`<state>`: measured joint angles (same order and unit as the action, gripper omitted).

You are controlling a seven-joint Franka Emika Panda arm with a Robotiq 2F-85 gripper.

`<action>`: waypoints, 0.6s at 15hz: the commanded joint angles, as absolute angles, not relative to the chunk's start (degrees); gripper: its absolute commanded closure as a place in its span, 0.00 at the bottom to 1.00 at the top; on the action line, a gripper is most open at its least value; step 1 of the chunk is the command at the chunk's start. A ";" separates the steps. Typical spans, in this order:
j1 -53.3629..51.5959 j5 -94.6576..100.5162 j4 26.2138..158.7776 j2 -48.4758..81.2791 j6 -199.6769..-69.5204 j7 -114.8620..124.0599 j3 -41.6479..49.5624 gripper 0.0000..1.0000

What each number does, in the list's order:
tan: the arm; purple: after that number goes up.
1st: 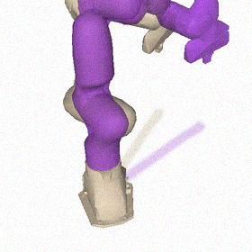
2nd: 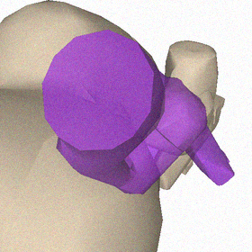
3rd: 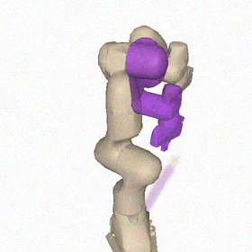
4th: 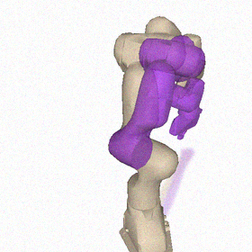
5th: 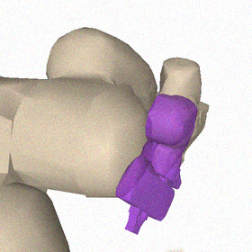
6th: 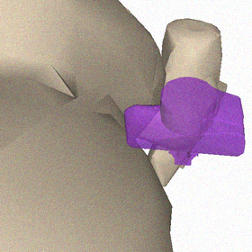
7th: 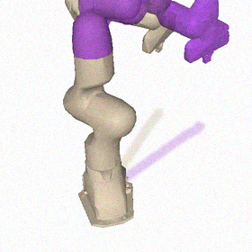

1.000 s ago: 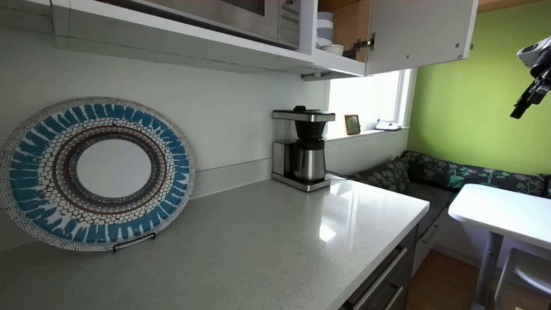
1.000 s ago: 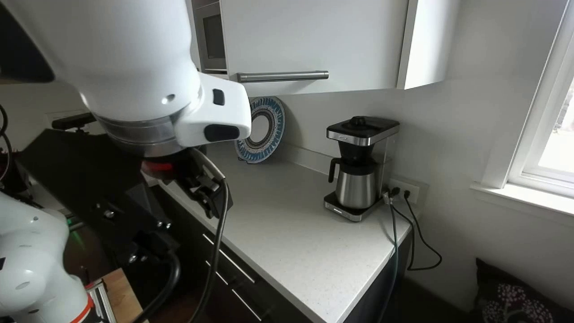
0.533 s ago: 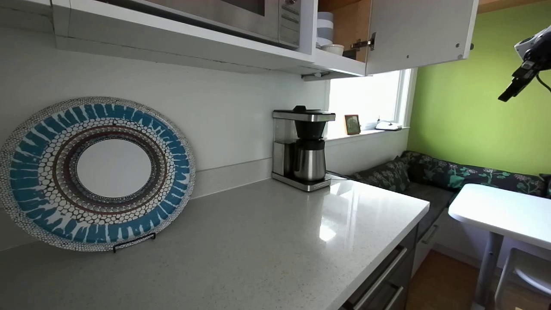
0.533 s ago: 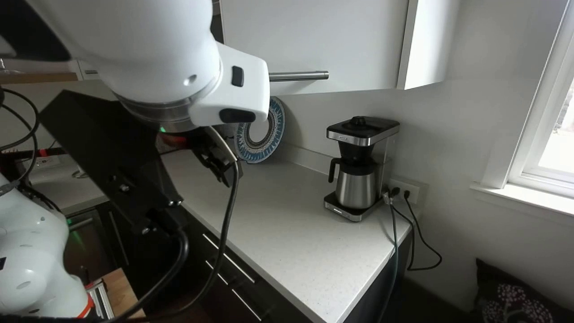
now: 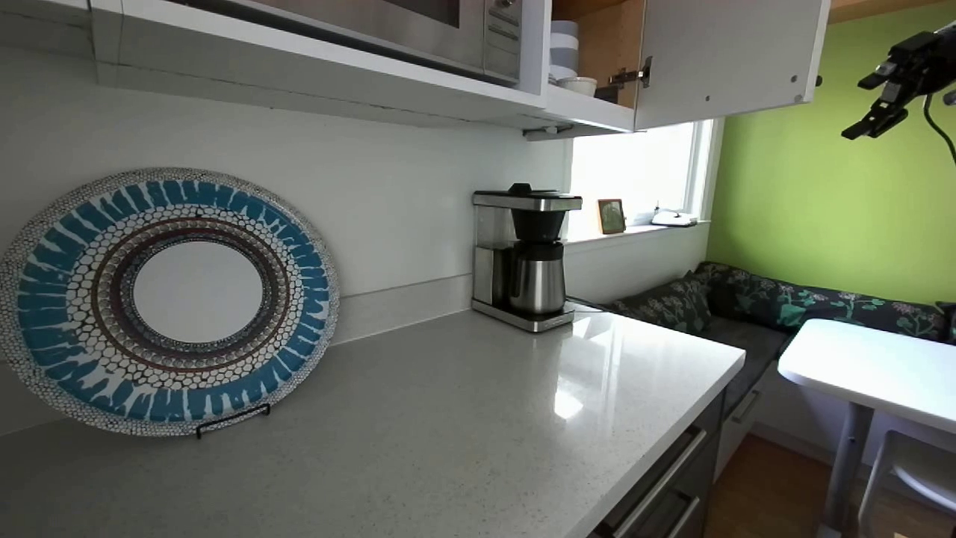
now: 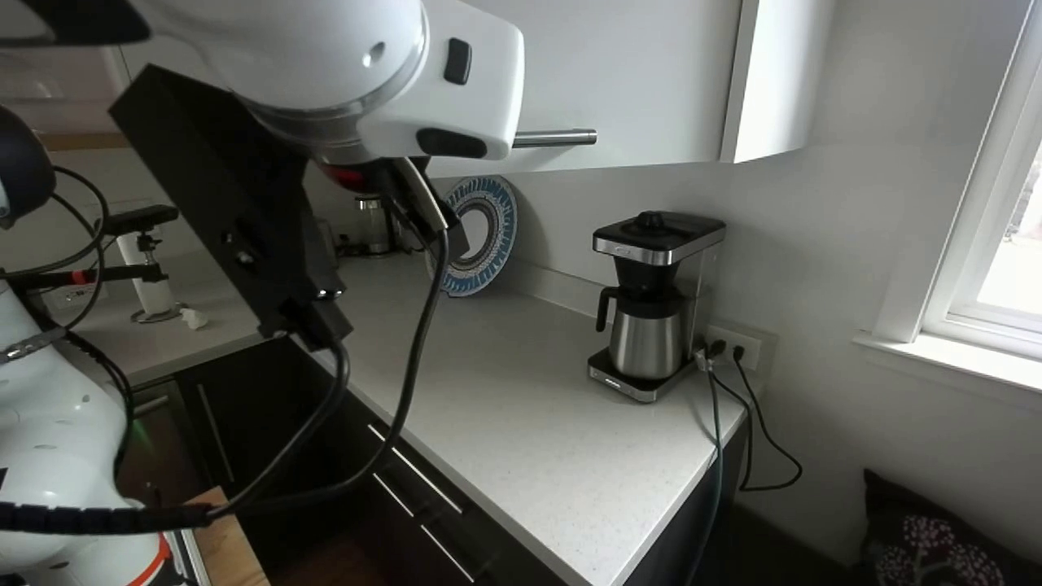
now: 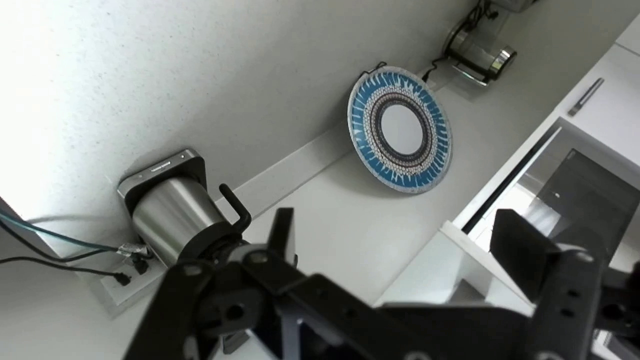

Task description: Close the top right cupboard door

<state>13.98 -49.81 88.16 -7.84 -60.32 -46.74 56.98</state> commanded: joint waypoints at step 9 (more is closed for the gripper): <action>18.31 -67.94 84.50 -1.74 -61.44 -33.29 55.12 0.00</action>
